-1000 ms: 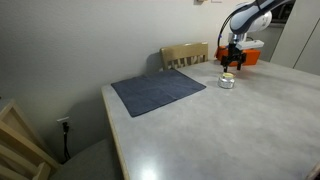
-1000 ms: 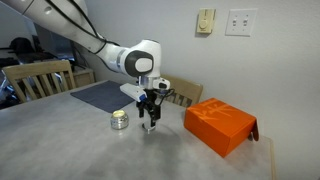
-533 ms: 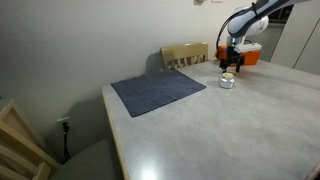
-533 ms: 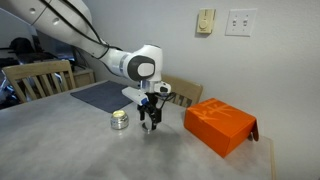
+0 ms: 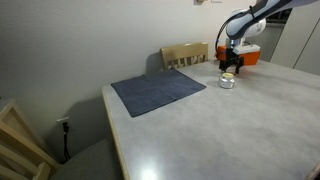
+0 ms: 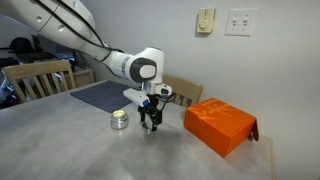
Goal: Pick up the lid, close the container, open the container again and close it again before putting the lid back down
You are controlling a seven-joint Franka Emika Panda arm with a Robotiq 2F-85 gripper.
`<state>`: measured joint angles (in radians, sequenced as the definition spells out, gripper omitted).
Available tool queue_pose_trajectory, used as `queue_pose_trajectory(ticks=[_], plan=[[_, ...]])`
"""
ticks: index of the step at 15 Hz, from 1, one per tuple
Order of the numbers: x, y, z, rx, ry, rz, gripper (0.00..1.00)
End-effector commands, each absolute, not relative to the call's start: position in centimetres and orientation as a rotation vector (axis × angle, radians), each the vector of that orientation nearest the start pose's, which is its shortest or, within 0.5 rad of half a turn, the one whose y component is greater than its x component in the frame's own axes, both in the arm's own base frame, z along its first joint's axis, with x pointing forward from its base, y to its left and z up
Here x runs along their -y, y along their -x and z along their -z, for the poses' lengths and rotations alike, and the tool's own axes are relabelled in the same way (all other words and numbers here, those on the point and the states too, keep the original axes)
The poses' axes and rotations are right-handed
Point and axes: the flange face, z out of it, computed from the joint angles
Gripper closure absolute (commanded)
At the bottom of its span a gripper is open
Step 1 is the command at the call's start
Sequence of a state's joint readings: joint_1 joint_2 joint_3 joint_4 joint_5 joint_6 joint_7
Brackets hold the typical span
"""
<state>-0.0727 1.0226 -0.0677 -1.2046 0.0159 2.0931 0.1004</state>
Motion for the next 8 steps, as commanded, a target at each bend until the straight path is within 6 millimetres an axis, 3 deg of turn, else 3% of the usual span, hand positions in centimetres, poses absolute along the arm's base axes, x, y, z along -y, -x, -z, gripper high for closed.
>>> queue_pose_trajectory(ticks=[1,2,5,8], plan=[[9.76,-73.88,-14.22,-0.332,3.156,-0.240,0.00],[9.79,-73.90,-14.26,-0.331,3.156,-0.243,0.00],[9.88,-73.97,-14.54,-0.329,3.158,-0.251,0.34],[9.85,-74.02,-14.79,-0.327,3.161,-0.254,0.55]])
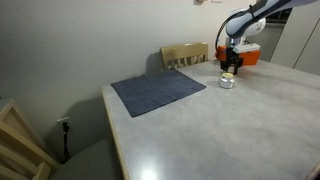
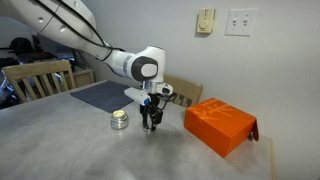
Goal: Pick up the lid, close the container, open the container again and close it again before putting the lid back down
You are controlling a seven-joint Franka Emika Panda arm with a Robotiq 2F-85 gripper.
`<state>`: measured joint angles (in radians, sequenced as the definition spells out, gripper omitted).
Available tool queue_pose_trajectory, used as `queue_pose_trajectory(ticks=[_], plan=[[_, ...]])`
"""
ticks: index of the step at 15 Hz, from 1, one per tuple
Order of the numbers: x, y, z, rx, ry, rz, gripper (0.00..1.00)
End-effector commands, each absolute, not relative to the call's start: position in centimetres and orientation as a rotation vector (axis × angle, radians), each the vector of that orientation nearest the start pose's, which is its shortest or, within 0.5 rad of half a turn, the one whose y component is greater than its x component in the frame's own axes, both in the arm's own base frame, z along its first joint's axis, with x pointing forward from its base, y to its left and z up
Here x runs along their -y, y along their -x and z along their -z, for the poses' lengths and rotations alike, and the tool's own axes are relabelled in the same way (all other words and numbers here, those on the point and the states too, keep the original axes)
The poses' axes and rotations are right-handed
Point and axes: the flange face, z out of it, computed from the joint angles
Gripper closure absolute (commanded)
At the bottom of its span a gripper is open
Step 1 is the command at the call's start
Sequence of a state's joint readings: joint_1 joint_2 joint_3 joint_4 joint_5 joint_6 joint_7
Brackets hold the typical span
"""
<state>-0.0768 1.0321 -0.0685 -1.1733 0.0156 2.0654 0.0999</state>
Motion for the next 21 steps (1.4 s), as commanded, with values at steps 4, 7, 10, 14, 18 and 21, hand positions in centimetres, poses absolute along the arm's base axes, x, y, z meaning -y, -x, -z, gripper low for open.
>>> queue_pose_trajectory(ticks=[4,7,10,14,18,21], plan=[[9.6,-74.0,-15.2,-0.321,3.166,-0.262,0.56],[8.3,-73.7,-16.5,-0.295,3.193,-0.228,0.56],[6.7,-73.5,-18.1,-0.255,3.233,-0.181,0.56],[3.9,-72.7,-20.7,-0.185,3.283,-0.141,0.56],[0.8,-70.9,-22.0,-0.124,3.318,-0.168,0.56],[-1.8,-69.3,-21.7,-0.022,3.319,-0.241,0.56]])
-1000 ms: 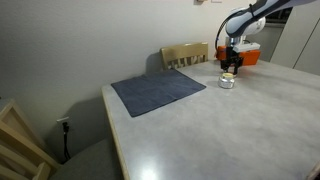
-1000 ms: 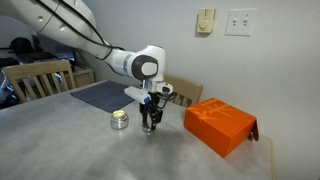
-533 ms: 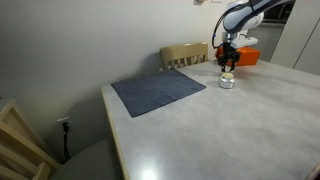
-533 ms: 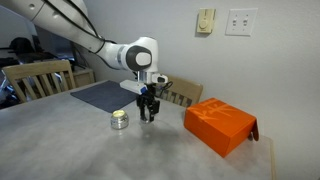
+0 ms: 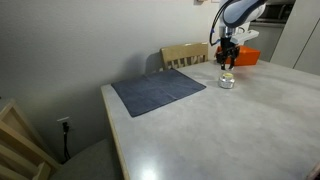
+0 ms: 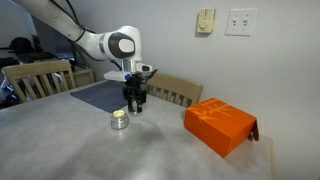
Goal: Pick up the lid, close the container, open the container again and close it again before putting the lid back down
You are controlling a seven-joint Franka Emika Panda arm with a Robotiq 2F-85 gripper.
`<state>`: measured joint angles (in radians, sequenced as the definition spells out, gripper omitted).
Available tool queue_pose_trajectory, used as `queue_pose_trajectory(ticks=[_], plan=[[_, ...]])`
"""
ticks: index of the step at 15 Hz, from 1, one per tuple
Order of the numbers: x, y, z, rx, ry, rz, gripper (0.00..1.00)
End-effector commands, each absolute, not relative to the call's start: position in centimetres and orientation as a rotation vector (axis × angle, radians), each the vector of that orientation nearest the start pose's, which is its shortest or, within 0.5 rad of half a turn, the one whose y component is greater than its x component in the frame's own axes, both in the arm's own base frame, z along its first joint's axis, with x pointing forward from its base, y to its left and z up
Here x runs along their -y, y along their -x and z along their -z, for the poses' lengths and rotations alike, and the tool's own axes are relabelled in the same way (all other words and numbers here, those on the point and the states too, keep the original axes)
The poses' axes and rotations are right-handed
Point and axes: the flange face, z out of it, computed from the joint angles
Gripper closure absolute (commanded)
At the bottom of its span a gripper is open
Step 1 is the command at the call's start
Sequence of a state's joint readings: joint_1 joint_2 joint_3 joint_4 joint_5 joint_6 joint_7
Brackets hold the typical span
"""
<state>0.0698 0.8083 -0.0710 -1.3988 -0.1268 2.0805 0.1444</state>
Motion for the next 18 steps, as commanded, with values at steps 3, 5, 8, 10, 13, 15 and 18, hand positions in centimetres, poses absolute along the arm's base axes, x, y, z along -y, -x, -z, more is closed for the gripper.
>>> queue_pose_trajectory(ticks=[3,5,8,10,13,15,18], plan=[[-3.8,-68.1,-21.2,0.051,3.340,-0.280,0.56],[-4.9,-67.6,-21.2,0.093,3.350,-0.286,0.56],[-5.9,-66.8,-21.2,0.136,3.357,-0.293,0.56],[-6.5,-66.4,-21.2,0.149,3.357,-0.298,0.56],[-7.0,-65.8,-21.0,0.182,3.345,-0.314,0.56],[-7.3,-65.7,-20.9,0.192,3.336,-0.318,0.56],[-7.4,-65.6,-20.7,0.235,3.311,-0.307,0.56]])
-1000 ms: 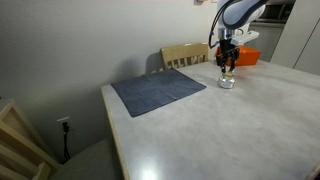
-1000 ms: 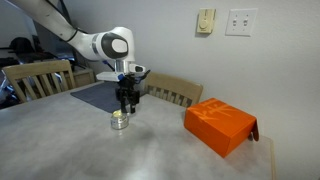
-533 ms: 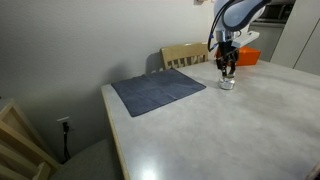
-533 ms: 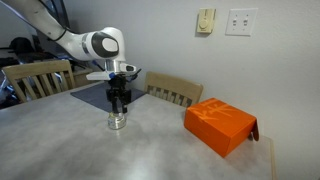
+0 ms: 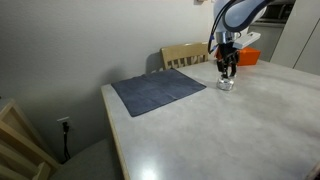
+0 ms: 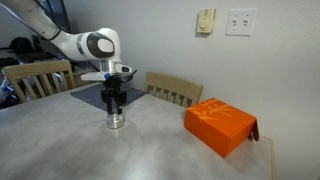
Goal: Pick up the lid, close the container, open the container again and close it again before putting the lid back down
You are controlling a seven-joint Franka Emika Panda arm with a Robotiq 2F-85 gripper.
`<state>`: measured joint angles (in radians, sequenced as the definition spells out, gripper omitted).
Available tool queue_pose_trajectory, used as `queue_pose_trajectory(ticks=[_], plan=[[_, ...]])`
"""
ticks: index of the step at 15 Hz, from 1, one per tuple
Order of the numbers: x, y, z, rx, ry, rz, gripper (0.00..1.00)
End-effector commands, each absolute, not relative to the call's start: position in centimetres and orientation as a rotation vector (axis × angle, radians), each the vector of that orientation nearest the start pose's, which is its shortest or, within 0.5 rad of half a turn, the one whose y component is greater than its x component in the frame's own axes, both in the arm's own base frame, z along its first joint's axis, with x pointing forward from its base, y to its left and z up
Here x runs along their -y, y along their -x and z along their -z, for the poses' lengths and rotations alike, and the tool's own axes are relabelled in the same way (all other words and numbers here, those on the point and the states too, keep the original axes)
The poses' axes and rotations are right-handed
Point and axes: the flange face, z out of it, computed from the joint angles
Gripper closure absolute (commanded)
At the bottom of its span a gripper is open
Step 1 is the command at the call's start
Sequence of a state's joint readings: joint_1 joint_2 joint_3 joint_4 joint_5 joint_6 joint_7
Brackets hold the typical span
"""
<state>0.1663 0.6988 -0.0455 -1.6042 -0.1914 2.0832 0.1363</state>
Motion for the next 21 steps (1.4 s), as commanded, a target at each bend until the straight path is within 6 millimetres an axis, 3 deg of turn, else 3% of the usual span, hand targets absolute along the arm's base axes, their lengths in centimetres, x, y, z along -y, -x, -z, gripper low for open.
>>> queue_pose_trajectory(ticks=[1,10,21], plan=[[-7.5,-65.6,-20.8,0.252,3.307,-0.286,0.56],[-8.4,-65.4,-21.8,0.291,3.312,-0.151,0.56],[-8.5,-65.6,-21.1,0.396,3.229,-0.207,0.56]])
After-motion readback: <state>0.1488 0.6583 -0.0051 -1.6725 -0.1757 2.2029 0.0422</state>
